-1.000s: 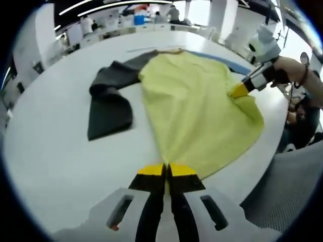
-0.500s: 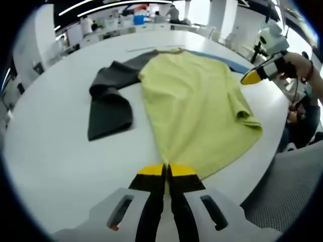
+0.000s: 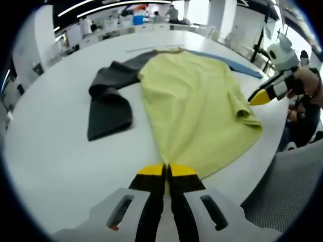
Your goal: Fold the garment on the visible template until the final outline fits inside the template.
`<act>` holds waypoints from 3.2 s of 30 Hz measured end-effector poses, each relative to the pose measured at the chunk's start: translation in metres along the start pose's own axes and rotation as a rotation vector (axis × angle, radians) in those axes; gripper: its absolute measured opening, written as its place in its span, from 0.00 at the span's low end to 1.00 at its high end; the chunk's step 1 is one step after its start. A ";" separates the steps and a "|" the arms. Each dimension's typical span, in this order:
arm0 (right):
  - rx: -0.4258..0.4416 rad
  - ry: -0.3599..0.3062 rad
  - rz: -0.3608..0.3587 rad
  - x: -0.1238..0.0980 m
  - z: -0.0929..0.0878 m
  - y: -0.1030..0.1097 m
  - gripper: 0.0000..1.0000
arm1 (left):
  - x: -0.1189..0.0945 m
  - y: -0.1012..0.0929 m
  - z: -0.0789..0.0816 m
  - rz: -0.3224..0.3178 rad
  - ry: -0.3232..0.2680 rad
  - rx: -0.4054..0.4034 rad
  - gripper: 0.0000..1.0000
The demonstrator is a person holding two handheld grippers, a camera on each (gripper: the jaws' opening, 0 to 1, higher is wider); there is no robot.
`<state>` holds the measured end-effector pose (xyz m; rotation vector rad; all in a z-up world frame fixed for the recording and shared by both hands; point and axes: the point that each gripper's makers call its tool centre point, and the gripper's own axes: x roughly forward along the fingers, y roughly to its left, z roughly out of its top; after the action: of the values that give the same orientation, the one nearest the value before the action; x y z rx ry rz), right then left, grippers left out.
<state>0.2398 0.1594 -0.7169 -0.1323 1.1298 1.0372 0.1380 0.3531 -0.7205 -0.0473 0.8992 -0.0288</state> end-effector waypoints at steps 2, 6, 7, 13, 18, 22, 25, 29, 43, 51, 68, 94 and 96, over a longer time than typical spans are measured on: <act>0.002 -0.003 0.004 0.003 -0.001 0.005 0.14 | 0.000 0.000 0.000 -0.001 0.001 0.001 0.00; 0.020 0.009 0.015 0.010 -0.004 0.010 0.14 | 0.001 0.000 -0.001 -0.002 0.005 0.003 0.00; 0.028 0.011 0.015 0.011 -0.005 0.011 0.14 | 0.001 0.000 -0.001 -0.003 0.005 0.002 0.00; 0.065 0.006 0.006 0.014 -0.005 0.009 0.13 | 0.001 -0.001 -0.001 -0.007 0.003 0.001 0.00; 0.114 -0.005 0.000 0.016 -0.003 0.006 0.09 | 0.002 -0.001 -0.002 -0.010 0.006 0.003 0.00; 0.120 0.000 -0.024 0.017 -0.004 0.002 0.03 | 0.003 -0.002 -0.002 -0.010 0.009 0.008 0.00; 0.133 -0.002 -0.035 0.017 -0.004 0.002 0.02 | 0.003 -0.002 -0.003 -0.010 0.010 0.008 0.00; 0.126 -0.006 -0.046 0.019 -0.005 0.004 0.00 | 0.003 -0.002 -0.003 -0.009 0.013 0.009 0.00; 0.001 -0.017 -0.078 -0.010 -0.007 -0.005 0.00 | 0.001 -0.004 -0.001 -0.010 0.017 0.019 0.00; -0.021 0.006 -0.130 -0.036 -0.025 -0.027 0.00 | -0.001 -0.003 -0.001 -0.013 0.014 0.002 0.00; 0.021 0.033 -0.211 -0.062 -0.059 -0.063 0.00 | -0.009 -0.005 -0.002 -0.028 0.026 -0.009 0.00; 0.083 0.045 -0.282 -0.080 -0.094 -0.089 0.00 | -0.012 -0.008 -0.021 -0.031 0.111 -0.013 0.00; 0.089 0.043 -0.284 -0.081 -0.094 -0.090 0.00 | -0.012 -0.009 -0.022 -0.036 0.114 -0.012 0.00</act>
<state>0.2393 0.0068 -0.7329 -0.2381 1.1561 0.7340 0.1135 0.3437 -0.7243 -0.0733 1.0127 -0.0598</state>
